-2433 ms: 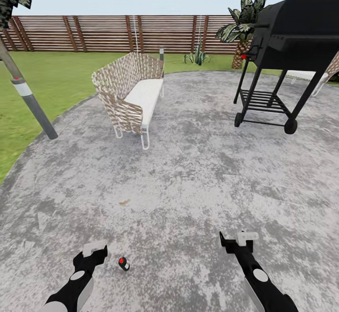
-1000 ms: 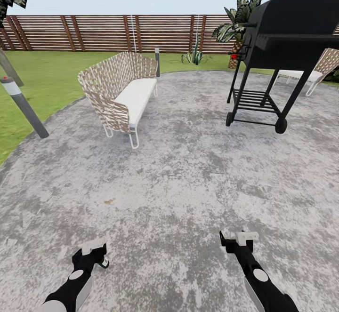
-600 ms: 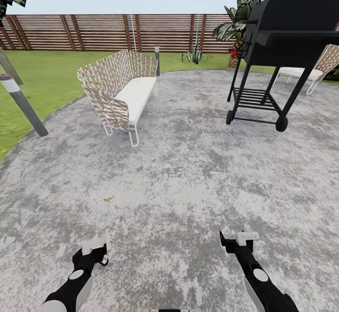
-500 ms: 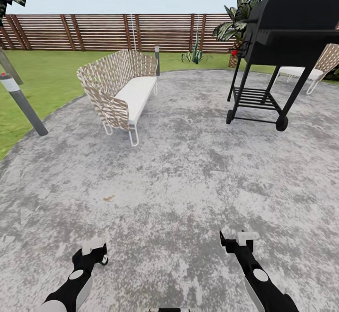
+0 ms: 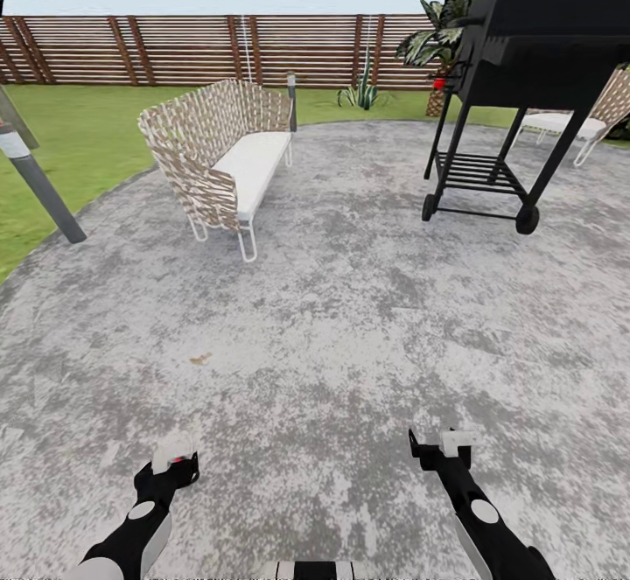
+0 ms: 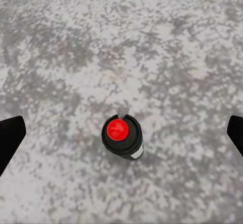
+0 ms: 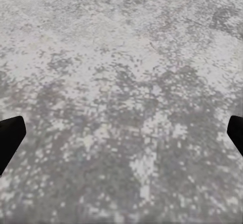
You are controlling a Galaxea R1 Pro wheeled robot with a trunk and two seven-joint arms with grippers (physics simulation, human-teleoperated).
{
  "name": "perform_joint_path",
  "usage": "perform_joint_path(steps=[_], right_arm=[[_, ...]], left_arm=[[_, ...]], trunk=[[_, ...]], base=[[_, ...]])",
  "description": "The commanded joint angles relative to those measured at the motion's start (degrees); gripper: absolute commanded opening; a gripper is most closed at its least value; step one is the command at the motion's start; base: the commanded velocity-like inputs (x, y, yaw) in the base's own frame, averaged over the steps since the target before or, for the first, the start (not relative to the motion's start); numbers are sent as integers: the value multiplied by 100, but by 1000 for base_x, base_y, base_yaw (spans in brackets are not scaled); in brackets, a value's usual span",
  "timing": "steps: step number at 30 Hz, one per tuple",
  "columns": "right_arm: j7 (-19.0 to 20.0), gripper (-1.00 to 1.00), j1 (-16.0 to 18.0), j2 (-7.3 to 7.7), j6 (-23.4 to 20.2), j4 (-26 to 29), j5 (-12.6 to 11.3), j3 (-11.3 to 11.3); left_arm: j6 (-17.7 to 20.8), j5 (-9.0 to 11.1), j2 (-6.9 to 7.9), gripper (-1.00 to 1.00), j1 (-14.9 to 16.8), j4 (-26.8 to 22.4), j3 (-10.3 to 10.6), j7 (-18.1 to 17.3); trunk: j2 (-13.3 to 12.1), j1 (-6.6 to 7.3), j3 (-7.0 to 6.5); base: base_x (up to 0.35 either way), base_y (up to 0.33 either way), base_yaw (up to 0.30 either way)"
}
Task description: In the garden, pick up the pesticide atomizer on the floor and spray pesticide onto both trees until each tree trunk is fully covered.
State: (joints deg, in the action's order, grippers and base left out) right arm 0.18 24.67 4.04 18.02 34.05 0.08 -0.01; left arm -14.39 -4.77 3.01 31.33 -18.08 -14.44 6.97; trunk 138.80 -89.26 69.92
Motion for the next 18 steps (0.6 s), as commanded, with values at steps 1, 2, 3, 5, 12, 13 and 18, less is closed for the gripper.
perform_joint_path(steps=[1,2,3,5,12,13,18], right_arm=[[1,100,3,1,18,-4,1,0],[2,100,3,1,18,-4,1,0],[1,100,3,1,18,-4,1,0],[0,100,3,1,18,-4,1,1],[0,100,3,1,18,-4,1,5],[0,100,3,1,18,-4,1,6],[0,100,3,1,18,-4,1,10]], left_arm=[[-20,-51,-2,100,5,7,-24,15],[-20,-51,-2,100,5,7,-24,15],[-20,-52,-2,100,5,7,-24,15],[-20,-55,-2,100,4,7,-24,15],[-20,-59,-2,100,4,7,-24,15],[-22,-59,-2,100,4,7,-24,15],[-21,-59,-2,100,4,7,-24,15]], trunk=[[43,-21,31],[83,-43,58],[123,-65,85],[204,-109,139],[446,-243,332],[447,-246,363],[454,-259,519]], base=[[0,0,0],[0,0,0],[0,0,0],[0,0,0],[0,0,0],[0,0,0],[0,0,0]])
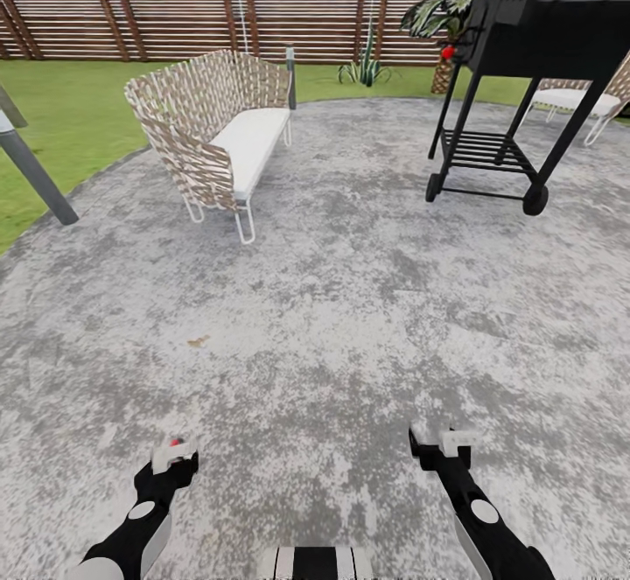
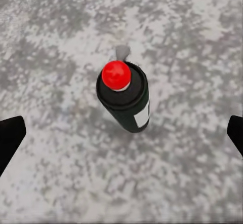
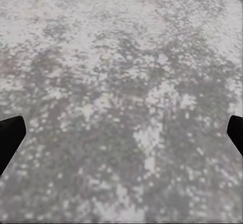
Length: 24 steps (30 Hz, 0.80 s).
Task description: In the garden, pick up the pesticide atomizer on the floor and spray pesticide onto both trees until each tree trunk is fully covered.
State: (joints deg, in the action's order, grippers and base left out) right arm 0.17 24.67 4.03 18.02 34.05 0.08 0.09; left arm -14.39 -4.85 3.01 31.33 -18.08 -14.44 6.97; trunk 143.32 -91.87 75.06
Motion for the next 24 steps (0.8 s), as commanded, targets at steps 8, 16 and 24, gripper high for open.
perform_joint_path(steps=[8,16,24], right_arm=[[4,100,3,1,18,-4,1,1],[1,100,3,1,18,-4,1,2],[4,100,3,1,18,-4,2,8]], left_arm=[[-20,-52,-2,100,4,7,-24,15],[-21,-52,-2,100,5,7,-24,15],[-20,-60,-2,100,0,8,-24,15]], trunk=[[12,-19,249],[23,-40,485],[23,-40,524]], base=[[0,0,0],[0,0,0],[0,0,0]])
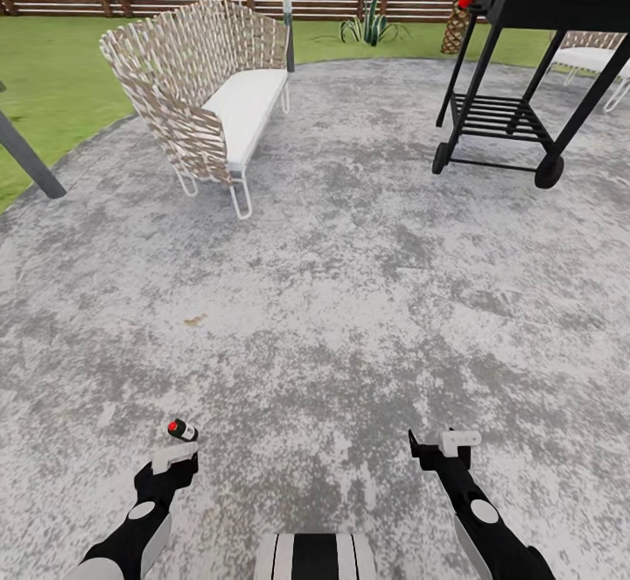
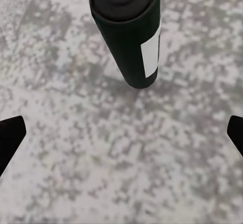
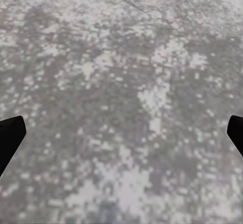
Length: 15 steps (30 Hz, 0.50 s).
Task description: In the garden, pick up the pesticide atomizer on the floor and spray pesticide onto both trees until each tree trunk is fully covered.
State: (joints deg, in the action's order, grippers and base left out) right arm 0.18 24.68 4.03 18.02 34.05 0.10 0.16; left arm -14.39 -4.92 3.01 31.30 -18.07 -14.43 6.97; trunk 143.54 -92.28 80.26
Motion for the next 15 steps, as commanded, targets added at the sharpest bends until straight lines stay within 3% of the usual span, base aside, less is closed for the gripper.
perform_joint_path(steps=[1,7,15], right_arm=[[5,100,2,1,18,-4,5,7],[6,100,2,1,18,-8,7,6],[5,100,2,1,18,-13,8,2]], left_arm=[[-23,-52,-7,100,1,16,-25,16],[-28,-51,-3,100,-1,22,-25,20],[-29,-44,-2,100,-1,23,-25,15]], trunk=[[1,1,4],[1,1,5],[1,1,5]], base=[[0,0,0],[0,5,-4],[0,139,-188]])
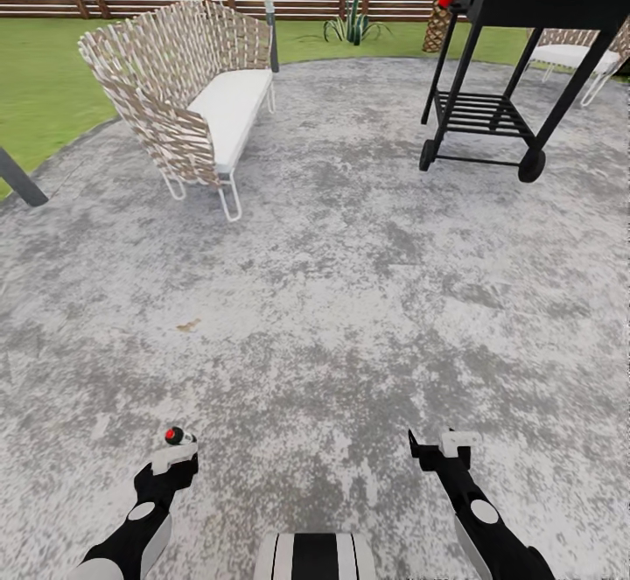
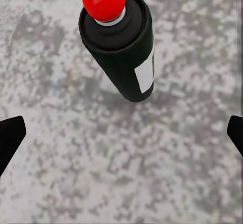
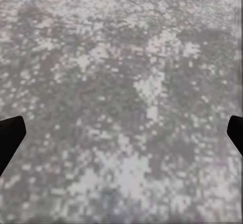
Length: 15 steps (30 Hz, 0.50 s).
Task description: In the garden, pick up the pesticide atomizer on the floor and spray pesticide onto both trees until each tree trunk is fully covered.
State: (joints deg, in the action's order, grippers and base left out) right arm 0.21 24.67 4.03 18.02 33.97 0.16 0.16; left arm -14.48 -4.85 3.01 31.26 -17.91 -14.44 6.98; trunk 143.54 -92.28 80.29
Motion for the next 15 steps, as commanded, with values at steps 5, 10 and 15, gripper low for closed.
perform_joint_path(steps=[5,10,15], right_arm=[[-2,100,3,1,18,-3,1,1],[-1,100,3,1,18,-4,1,1],[-3,100,3,1,18,-2,1,1]], left_arm=[[-20,-51,-8,100,3,6,-24,14],[-20,-51,2,100,3,1,-24,14],[-20,-51,6,100,3,-5,-27,14]], trunk=[[1,1,3],[1,1,3],[1,1,3]], base=[[0,20,-39],[0,3,-5],[0,0,0]])
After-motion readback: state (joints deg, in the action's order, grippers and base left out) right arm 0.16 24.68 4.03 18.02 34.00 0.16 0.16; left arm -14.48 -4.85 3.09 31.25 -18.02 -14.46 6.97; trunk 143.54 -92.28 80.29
